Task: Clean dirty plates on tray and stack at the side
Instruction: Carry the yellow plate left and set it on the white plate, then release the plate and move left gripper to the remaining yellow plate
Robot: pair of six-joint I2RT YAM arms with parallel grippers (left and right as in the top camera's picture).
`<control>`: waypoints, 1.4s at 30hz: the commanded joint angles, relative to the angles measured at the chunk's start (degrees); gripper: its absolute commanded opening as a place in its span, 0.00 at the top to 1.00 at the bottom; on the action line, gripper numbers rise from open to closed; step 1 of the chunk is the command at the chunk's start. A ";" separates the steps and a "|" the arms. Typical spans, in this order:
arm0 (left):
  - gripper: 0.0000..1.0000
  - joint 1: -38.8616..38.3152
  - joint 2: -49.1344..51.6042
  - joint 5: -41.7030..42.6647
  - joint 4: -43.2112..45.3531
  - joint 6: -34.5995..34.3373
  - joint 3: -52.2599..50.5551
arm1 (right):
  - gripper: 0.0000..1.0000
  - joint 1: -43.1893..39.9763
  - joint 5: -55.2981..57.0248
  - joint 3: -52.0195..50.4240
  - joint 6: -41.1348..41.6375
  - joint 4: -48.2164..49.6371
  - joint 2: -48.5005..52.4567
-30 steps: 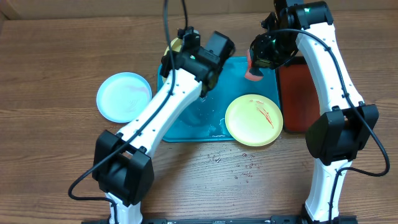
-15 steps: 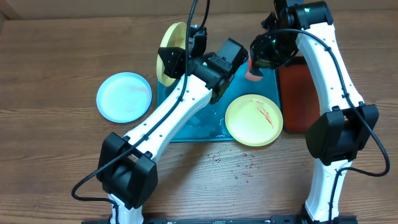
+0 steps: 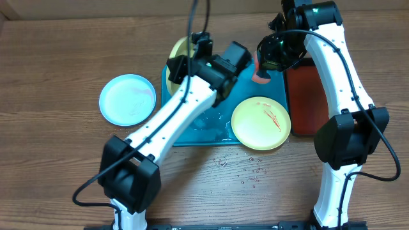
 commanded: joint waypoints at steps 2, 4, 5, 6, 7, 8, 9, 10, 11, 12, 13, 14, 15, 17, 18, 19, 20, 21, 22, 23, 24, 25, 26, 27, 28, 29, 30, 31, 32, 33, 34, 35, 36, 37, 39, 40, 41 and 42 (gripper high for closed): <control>0.95 9.09 -5.49 24.85 -0.68 -2.01 0.33 | 0.96 0.09 0.13 0.83 -0.04 -0.04 -1.11; 0.96 14.01 -8.04 33.40 -0.28 -1.57 0.31 | 0.96 0.09 0.13 0.83 -0.04 -0.04 -1.11; 0.95 16.31 -9.11 37.27 -0.11 -1.01 0.31 | 0.96 0.09 0.13 0.83 -0.04 -0.04 -1.11; 0.95 18.75 -10.05 41.29 0.07 -0.20 0.31 | 0.96 0.09 0.13 0.83 -0.04 -0.04 -1.11; 0.96 22.23 -11.08 46.38 0.13 1.01 0.31 | 0.96 0.09 0.13 0.83 -0.04 -0.02 -1.11; 0.96 25.29 -11.69 50.21 0.04 1.95 0.28 | 0.96 0.09 0.13 0.83 -0.04 0.02 -1.11; 0.95 28.00 -11.91 53.27 -0.20 2.80 0.26 | 0.96 0.09 0.13 0.83 -0.04 0.02 -1.11; 0.96 30.86 -11.96 56.02 -0.55 3.58 0.22 | 0.96 0.09 0.13 0.83 -0.04 0.02 -1.11; 0.96 33.77 -11.91 58.45 -0.94 4.22 -0.07 | 0.96 0.09 0.13 0.83 -0.04 0.02 -1.11; 0.96 35.87 -11.91 59.87 -0.98 4.24 -0.74 | 0.96 0.09 0.13 0.83 -0.04 0.02 -1.11; 0.95 38.71 -11.91 61.44 -0.72 4.22 -2.16 | 0.96 0.09 0.13 0.83 -0.04 0.02 -1.11; 0.96 41.00 -11.91 62.51 -0.28 4.20 -3.56 | 0.96 0.09 0.13 0.83 -0.04 0.02 -1.11; 0.96 42.93 -11.89 63.41 0.55 4.22 -5.11 | 0.96 0.09 0.13 0.83 -0.04 0.00 -1.11; 0.95 47.28 -11.89 65.40 4.00 3.91 -9.77 | 0.96 0.09 0.13 0.83 -0.04 0.02 -1.11; 0.96 49.20 -11.89 66.58 6.49 3.93 -12.24 | 0.96 0.09 0.13 0.83 -0.04 0.04 -1.11; 0.95 51.71 -11.89 68.11 10.88 3.96 -16.15 | 0.96 0.09 0.13 0.83 -0.04 0.20 -1.11; 0.96 53.07 -11.89 68.91 13.51 3.96 -18.51 | 0.96 0.11 0.11 0.83 -0.02 0.28 -1.11; 0.96 54.23 -11.89 69.44 15.96 3.80 -20.90 | 0.96 0.11 0.11 0.83 -0.02 0.42 -1.11; 0.96 55.10 -11.89 69.46 17.90 3.43 -23.02 | 0.96 0.11 0.11 0.83 -0.02 0.48 -1.11; 0.96 55.76 -11.89 69.37 19.52 3.02 -24.79 | 0.96 0.11 0.11 0.83 -0.02 0.50 -1.11; 0.96 56.30 -11.85 69.05 21.33 2.64 -26.69 | 0.96 0.11 0.11 0.83 -0.02 0.48 -1.11; 0.96 56.68 -11.85 69.05 23.47 2.67 -28.59 | 0.96 0.11 0.11 0.83 -0.02 0.46 -1.11; 0.95 56.83 -11.85 69.05 25.49 2.67 -30.25 | 0.96 0.11 0.11 0.83 -0.02 0.48 -1.11; 0.96 56.83 -11.82 69.02 27.36 2.69 -31.61 | 0.96 0.11 0.11 0.83 -0.02 0.52 -1.11; 0.95 56.81 -11.82 69.05 29.44 2.67 -33.05 | 0.96 0.11 0.11 0.83 -0.02 0.57 -1.11; 0.96 56.72 -11.80 69.05 31.19 2.67 -34.23 | 0.96 0.11 0.11 0.83 -0.02 0.61 -1.11; 0.96 56.46 -11.80 69.05 32.89 2.67 -35.41 | 0.96 0.15 0.11 0.83 -0.02 0.63 -1.11; 0.96 56.28 -11.80 69.05 34.05 2.69 -36.22 | 0.96 0.15 0.11 0.83 -0.02 0.66 -1.11; 0.96 56.00 -11.80 69.02 34.99 2.69 -36.92 | 0.96 0.15 0.11 0.83 -0.02 0.66 -1.11; 0.96 55.74 -11.76 69.00 35.80 2.69 -37.55 | 0.96 0.15 0.11 0.83 -0.02 0.66 -1.11; 0.96 55.60 -11.69 68.78 36.24 2.69 -37.86 | 0.96 0.15 0.11 0.83 0.00 0.66 -1.11; 0.96 55.56 -11.65 68.72 36.54 2.69 -38.07 | 0.96 0.15 0.11 0.83 0.00 0.63 -1.11; 0.96 55.56 -11.58 68.63 36.63 2.67 -38.14 | 0.96 0.15 0.11 0.83 -0.02 0.61 -1.11; 0.91 55.56 -11.58 68.54 36.63 2.69 -38.14 | 0.96 0.15 0.11 0.83 -0.02 0.59 -1.11; 0.65 55.58 -11.58 68.59 36.61 2.67 -38.14 | 0.96 0.15 0.09 0.83 -0.02 0.57 -1.11; 0.52 55.58 -11.58 68.59 36.57 2.69 -38.14 | 0.96 0.15 0.09 0.83 -0.02 0.59 -1.11; 0.40 55.56 -11.58 68.61 36.54 2.69 -38.14 | 0.96 0.15 0.09 0.83 -0.02 0.59 -1.11; 0.36 55.56 -11.58 68.63 36.54 2.69 -38.12 | 0.96 0.15 0.09 0.83 -0.02 0.61 -1.11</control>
